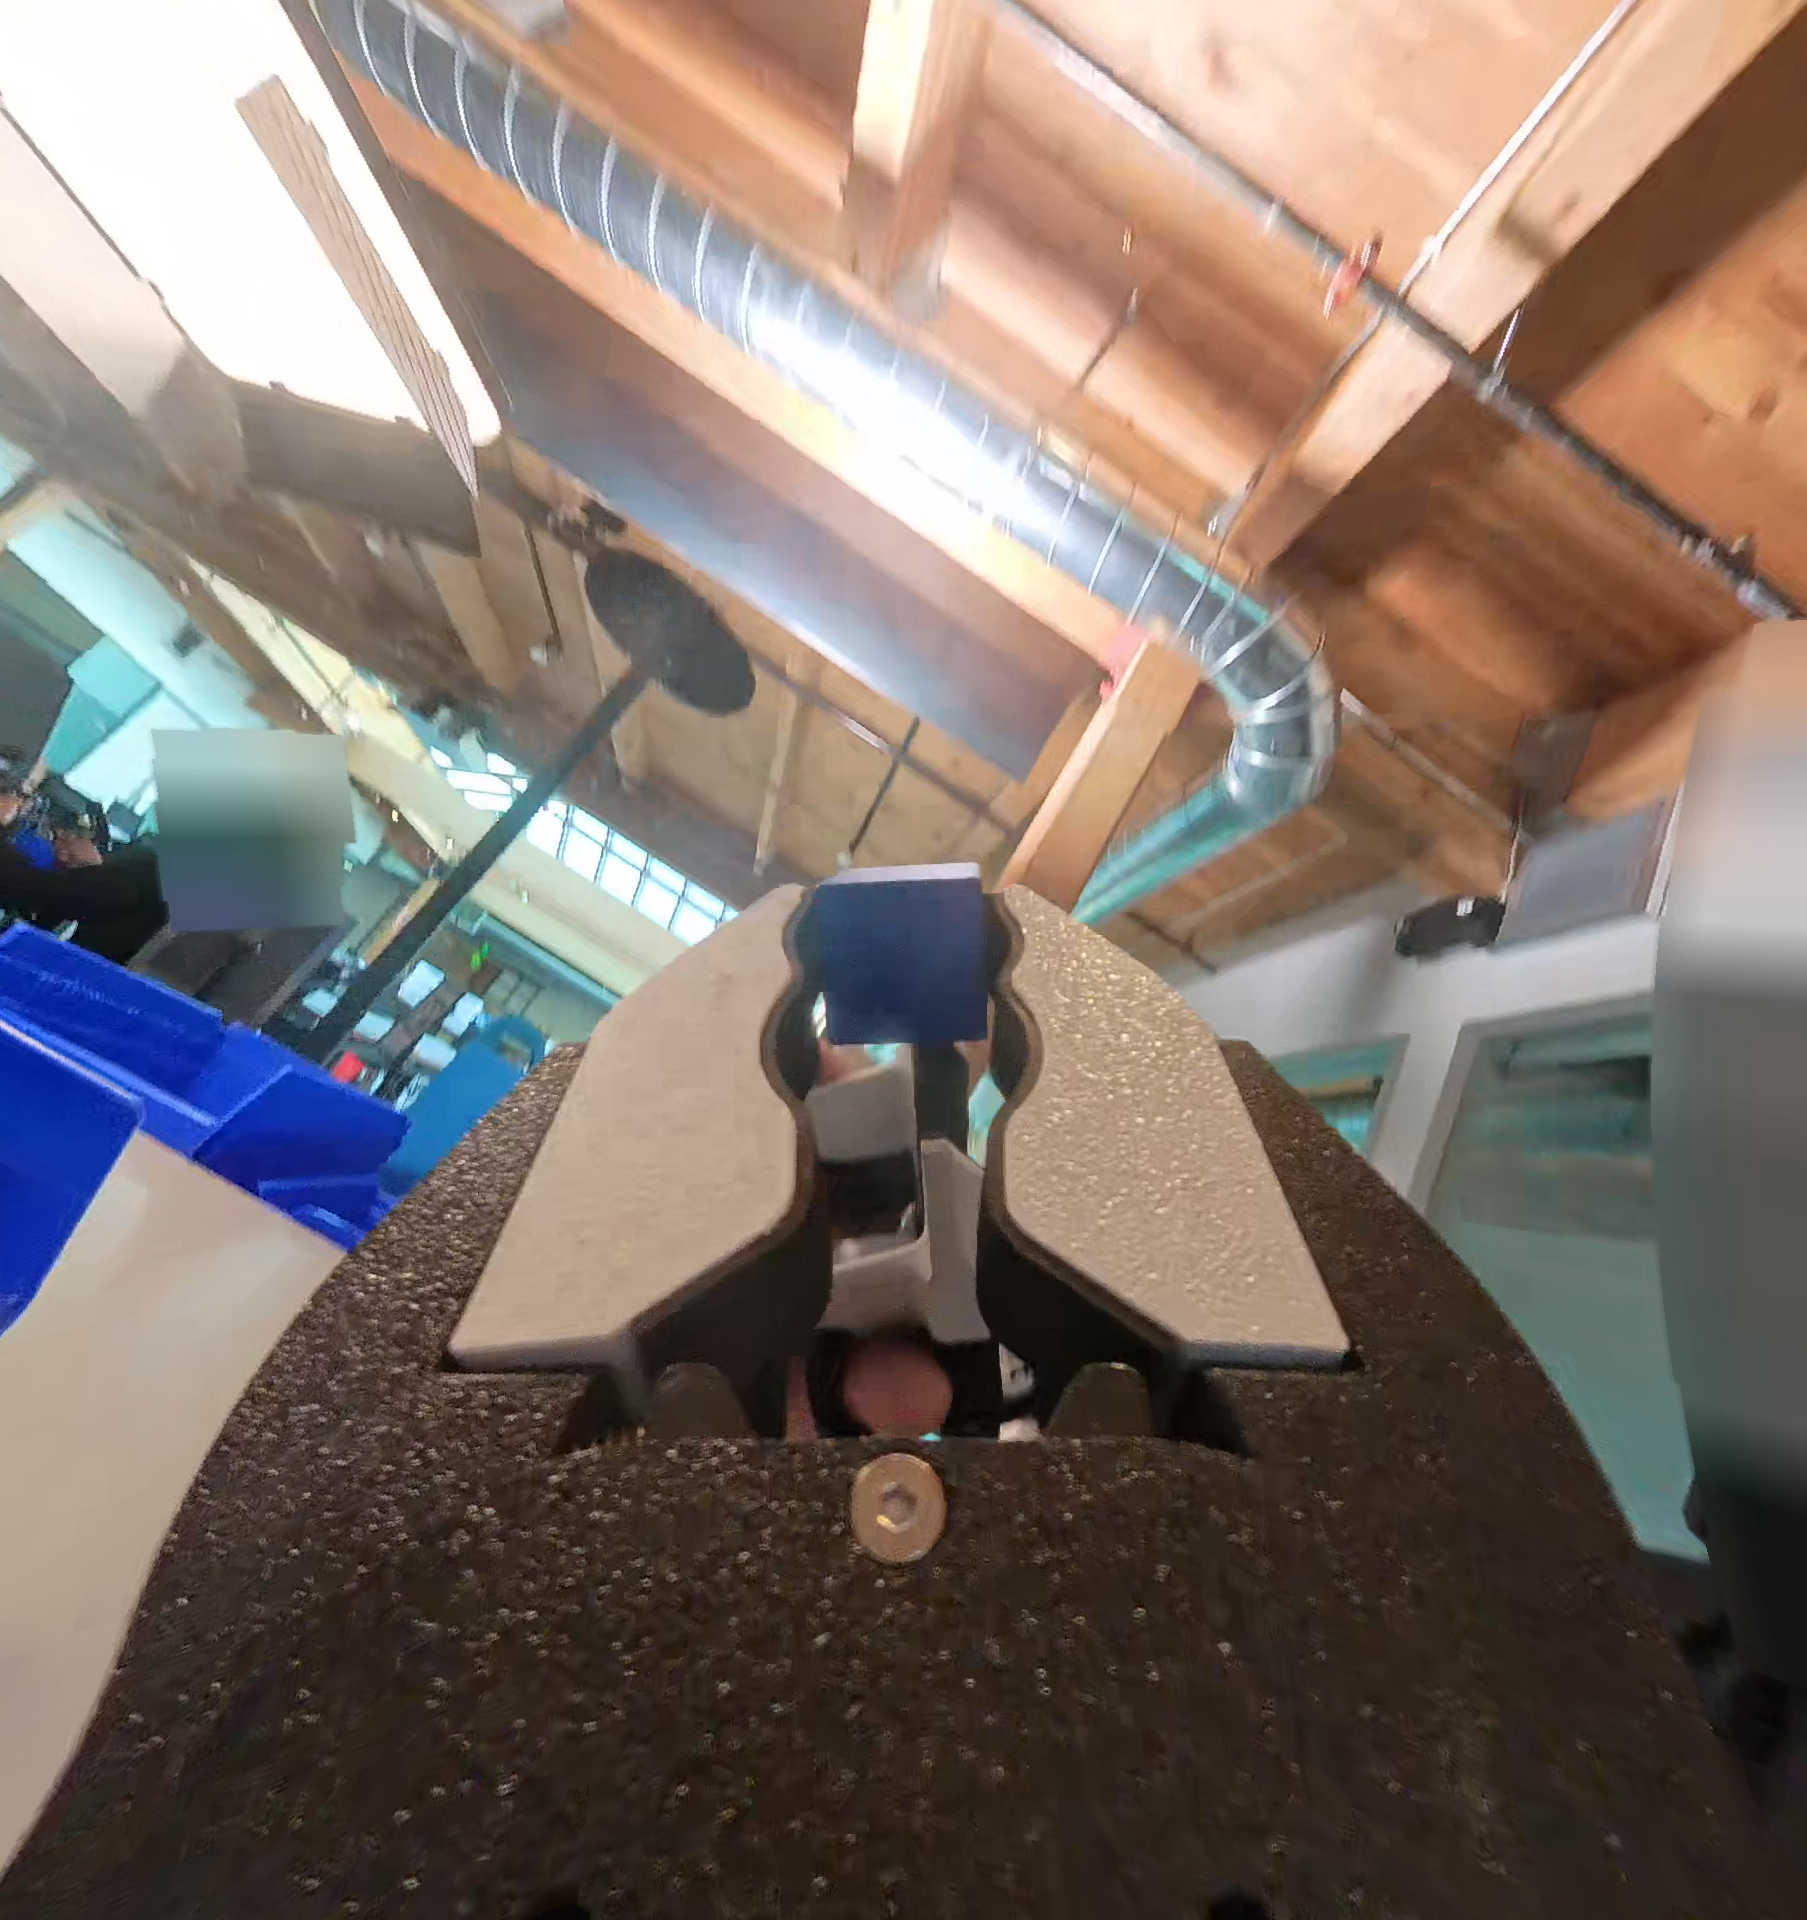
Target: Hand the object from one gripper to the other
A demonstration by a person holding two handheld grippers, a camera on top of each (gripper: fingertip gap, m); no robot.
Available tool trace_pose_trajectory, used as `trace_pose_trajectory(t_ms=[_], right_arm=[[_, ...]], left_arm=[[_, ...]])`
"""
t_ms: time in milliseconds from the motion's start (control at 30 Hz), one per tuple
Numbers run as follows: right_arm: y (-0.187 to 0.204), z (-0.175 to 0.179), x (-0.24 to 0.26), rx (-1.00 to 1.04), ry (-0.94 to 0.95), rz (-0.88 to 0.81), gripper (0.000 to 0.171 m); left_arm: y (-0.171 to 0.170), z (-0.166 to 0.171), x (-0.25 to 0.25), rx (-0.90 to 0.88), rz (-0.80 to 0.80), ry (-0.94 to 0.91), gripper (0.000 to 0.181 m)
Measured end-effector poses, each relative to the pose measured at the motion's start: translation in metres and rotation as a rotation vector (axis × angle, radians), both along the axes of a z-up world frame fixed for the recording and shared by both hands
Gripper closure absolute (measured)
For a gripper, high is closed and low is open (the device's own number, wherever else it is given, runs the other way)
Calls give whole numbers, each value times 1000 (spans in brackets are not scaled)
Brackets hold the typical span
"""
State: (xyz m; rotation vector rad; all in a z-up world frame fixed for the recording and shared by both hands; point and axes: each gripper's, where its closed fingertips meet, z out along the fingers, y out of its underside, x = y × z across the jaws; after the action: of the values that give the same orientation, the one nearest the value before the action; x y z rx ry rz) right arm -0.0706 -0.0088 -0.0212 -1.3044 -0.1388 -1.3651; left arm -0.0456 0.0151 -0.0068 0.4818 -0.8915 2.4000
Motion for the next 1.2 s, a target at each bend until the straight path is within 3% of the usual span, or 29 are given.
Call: trace_pose_trajectory(t_ms=[133, 433, 733, 900, 1033, 1200], right_arm=[[13, -3, 10, -13, -26, -112, 135], [33, -15, 23, -57, -5, -227, 128], [31, -21, 25, -105, -9, -230, 126], [26, -22, 24, -116, 5, -202, 130], [19, -22, 26, -110, 18, -200, 141], [17, -26, 23, -140, 42, -147, 142]], left_arm=[[3, 1, 3, -84, 44, 58, 152], [-15, -9, -4, -61, 72, 54, 152], [-30, -22, -7, 103, 10, 18, 151], [-37, -27, -14, 150, -78, 6, 151], [-41, -32, -14, 201, -79, -21, 152], [-43, -37, -16, 271, -71, -87, 151]])
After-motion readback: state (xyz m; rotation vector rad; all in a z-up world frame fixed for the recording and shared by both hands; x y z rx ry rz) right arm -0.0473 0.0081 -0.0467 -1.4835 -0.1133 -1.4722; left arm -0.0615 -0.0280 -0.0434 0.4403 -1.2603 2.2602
